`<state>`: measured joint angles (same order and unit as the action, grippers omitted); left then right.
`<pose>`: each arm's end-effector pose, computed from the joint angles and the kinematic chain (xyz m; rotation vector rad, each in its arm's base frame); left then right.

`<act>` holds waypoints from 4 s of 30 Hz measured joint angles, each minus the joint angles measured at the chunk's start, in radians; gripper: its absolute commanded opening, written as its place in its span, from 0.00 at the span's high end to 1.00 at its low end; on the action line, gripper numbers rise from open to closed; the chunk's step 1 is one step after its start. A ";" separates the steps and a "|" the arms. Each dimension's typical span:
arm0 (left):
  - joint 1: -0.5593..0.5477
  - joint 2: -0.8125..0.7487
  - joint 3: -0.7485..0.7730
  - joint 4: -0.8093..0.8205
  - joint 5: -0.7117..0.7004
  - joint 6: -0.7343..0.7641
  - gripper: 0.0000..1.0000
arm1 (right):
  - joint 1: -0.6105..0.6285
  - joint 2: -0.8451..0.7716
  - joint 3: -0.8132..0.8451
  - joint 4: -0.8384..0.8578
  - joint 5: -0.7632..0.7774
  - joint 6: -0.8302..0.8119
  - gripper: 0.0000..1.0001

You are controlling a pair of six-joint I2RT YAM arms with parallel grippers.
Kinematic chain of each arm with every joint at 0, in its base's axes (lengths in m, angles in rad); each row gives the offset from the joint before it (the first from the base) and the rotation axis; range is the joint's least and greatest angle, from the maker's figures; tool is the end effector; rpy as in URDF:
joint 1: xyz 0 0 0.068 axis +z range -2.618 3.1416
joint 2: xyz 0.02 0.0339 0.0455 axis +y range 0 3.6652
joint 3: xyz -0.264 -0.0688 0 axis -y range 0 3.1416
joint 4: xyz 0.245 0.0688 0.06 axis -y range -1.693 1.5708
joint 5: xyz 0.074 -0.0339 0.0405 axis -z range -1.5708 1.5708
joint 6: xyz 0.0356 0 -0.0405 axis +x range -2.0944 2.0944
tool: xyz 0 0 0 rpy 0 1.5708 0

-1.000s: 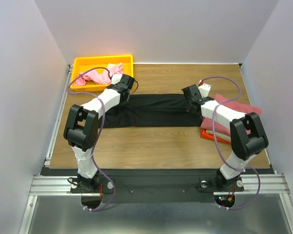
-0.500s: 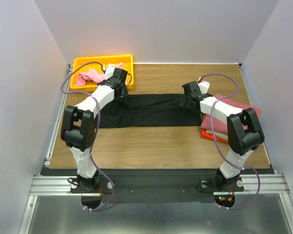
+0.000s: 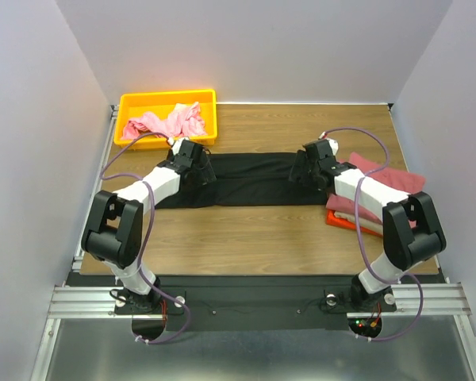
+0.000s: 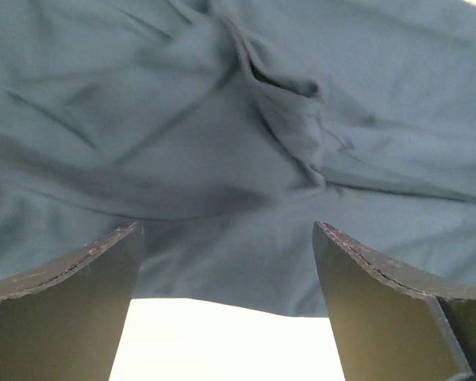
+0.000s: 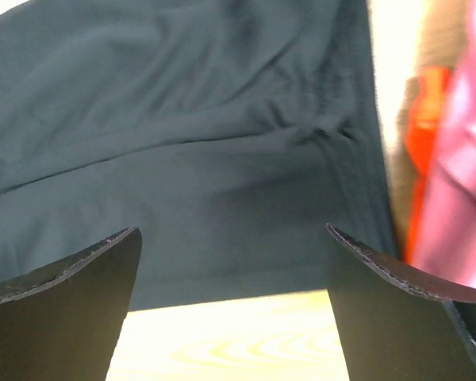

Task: Fold and stack the t-shirts
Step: Fold the tshirt

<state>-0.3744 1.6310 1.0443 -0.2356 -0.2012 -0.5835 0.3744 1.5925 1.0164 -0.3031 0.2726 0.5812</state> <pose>0.3258 -0.1204 0.2116 -0.3423 2.3578 -0.2176 0.3134 0.1128 0.2109 0.3666 2.3812 0.1056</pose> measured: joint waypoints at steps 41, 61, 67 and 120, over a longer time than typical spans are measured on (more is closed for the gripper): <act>-0.005 -0.032 0.032 0.176 0.024 0.079 0.02 | 0.014 0.151 0.085 0.130 -0.191 -0.099 0.00; 0.024 0.179 0.171 -0.019 -0.189 0.044 0.02 | 0.025 0.192 0.014 0.234 -0.195 -0.072 0.00; 0.043 0.244 0.234 -0.061 -0.245 0.051 0.02 | 0.026 0.192 0.005 0.253 -0.176 -0.067 0.00; 0.062 0.173 0.127 0.027 -0.079 0.061 0.50 | 0.026 0.179 -0.019 0.272 -0.145 -0.066 0.00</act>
<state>-0.3122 1.8042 1.1713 -0.2085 -0.2802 -0.5224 0.4004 1.7718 0.9974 -0.0315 0.1280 0.5156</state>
